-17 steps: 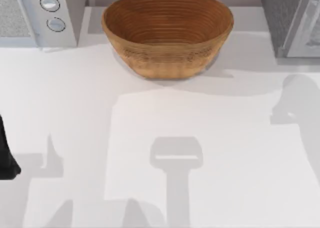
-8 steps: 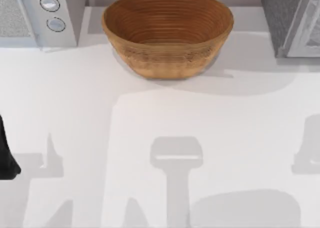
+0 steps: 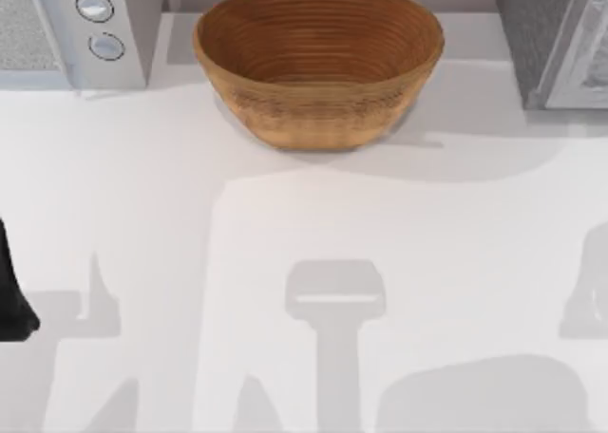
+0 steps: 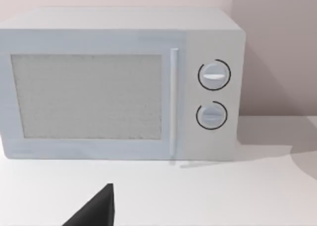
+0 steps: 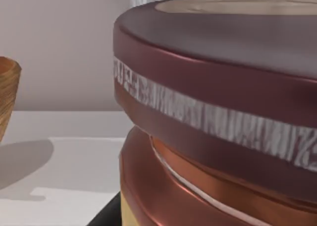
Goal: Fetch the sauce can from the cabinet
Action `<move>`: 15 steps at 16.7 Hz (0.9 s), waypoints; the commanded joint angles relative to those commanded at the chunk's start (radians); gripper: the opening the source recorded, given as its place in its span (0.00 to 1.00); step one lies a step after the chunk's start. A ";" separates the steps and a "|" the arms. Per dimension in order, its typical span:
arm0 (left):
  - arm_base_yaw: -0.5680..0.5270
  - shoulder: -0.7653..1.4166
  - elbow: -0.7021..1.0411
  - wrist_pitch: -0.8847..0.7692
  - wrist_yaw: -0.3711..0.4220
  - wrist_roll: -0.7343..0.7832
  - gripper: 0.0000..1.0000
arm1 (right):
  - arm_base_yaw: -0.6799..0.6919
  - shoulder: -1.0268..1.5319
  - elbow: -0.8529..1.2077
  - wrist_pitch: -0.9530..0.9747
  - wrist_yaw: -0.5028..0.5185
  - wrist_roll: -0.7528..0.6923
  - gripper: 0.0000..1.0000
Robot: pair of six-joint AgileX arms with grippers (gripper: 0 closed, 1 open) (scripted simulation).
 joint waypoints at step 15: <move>0.000 0.000 0.000 0.000 0.000 0.000 1.00 | 0.092 0.484 0.093 0.395 -0.088 0.016 0.00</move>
